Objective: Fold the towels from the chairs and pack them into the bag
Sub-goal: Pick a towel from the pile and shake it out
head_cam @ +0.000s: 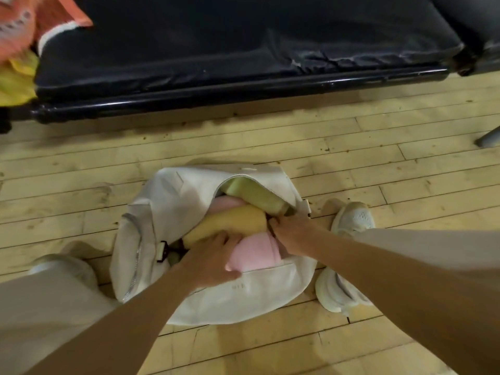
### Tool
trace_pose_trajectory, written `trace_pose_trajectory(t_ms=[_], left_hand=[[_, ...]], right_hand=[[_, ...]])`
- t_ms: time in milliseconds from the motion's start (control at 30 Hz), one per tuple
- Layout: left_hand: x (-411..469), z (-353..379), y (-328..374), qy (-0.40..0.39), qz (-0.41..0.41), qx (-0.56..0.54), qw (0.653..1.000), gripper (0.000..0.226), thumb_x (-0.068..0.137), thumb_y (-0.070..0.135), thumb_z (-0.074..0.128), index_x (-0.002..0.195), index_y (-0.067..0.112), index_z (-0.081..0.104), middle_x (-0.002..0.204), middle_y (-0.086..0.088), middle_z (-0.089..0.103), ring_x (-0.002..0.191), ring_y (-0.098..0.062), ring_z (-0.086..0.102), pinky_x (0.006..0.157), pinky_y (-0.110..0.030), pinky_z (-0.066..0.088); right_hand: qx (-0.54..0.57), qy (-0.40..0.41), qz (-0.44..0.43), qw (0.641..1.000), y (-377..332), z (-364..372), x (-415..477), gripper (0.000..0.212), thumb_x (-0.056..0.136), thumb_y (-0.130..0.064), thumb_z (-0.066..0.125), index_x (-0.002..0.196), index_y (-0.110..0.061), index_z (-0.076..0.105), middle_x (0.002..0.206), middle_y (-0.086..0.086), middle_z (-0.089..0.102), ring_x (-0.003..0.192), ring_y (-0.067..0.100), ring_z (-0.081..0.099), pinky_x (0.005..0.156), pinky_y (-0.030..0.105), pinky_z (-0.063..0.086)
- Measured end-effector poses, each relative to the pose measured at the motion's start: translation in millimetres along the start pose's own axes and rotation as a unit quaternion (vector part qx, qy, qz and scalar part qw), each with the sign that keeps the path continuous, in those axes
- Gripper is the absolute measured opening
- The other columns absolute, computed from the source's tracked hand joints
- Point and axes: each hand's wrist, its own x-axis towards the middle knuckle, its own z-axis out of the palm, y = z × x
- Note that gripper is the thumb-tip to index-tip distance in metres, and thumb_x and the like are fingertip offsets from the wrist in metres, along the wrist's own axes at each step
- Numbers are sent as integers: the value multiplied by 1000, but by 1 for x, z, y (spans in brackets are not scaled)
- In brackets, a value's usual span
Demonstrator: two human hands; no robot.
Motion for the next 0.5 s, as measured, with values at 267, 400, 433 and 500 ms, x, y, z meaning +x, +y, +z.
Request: trace_pose_trajectory(t_ms=[267, 400, 433, 500], left_hand=[[18, -6, -3, -23, -19, -149, 988, 50, 90, 38, 57, 135, 22, 42, 126, 3, 55, 108, -19, 57, 87, -34, 47], [24, -16, -1, -18, -21, -223, 974, 51, 84, 51, 56, 126, 24, 51, 114, 4, 62, 102, -17, 59, 90, -38, 49], [25, -19, 7, -14, -27, -232, 972, 47, 84, 51, 55, 123, 24, 52, 111, 5, 63, 99, -18, 60, 90, -38, 49], [31, -21, 28, 7, -34, -212, 977, 42, 87, 50, 55, 124, 31, 51, 108, 14, 57, 96, -15, 57, 88, -35, 49]], right_hand=[[90, -13, -110, 990, 21, -4, -30, 29, 96, -4, 46, 115, -15, 66, 98, -1, 59, 91, 18, 57, 68, 21, 42], [58, -5, -190, 980, 42, -2, -65, 26, 93, -3, 52, 109, -16, 68, 101, -5, 44, 86, 12, 44, 78, 27, 46], [56, -1, -196, 979, 45, -3, -70, 22, 93, -4, 53, 106, -15, 68, 99, -6, 42, 86, 11, 43, 79, 29, 47], [48, 8, -200, 979, 48, -8, -75, 21, 93, -4, 53, 103, -16, 68, 99, -4, 48, 90, 14, 50, 81, 34, 50]])
